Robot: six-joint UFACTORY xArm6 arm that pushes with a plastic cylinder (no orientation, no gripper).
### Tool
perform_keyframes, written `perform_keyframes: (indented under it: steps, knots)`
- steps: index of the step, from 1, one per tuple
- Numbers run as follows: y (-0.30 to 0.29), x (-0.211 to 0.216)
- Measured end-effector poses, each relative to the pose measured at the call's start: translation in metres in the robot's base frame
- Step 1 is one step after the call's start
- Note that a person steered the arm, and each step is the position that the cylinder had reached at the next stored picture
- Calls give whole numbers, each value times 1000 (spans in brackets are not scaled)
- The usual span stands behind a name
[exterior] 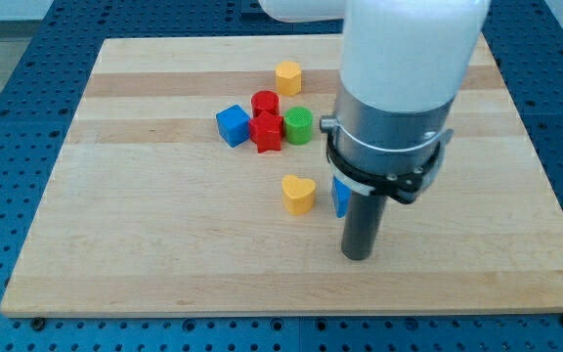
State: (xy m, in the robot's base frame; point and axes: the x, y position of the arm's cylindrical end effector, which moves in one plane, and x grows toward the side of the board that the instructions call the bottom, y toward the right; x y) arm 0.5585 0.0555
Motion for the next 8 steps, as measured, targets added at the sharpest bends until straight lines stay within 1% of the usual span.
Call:
perform_keyframes:
  steps: [1,2,4,5,6,7,8]
  knots:
    - [-4,-30]
    - [-4,-50]
    - [23,-78]
    - [12,-100]
    - [-9,-112]
    - [-20,-113]
    - [-21,-119]
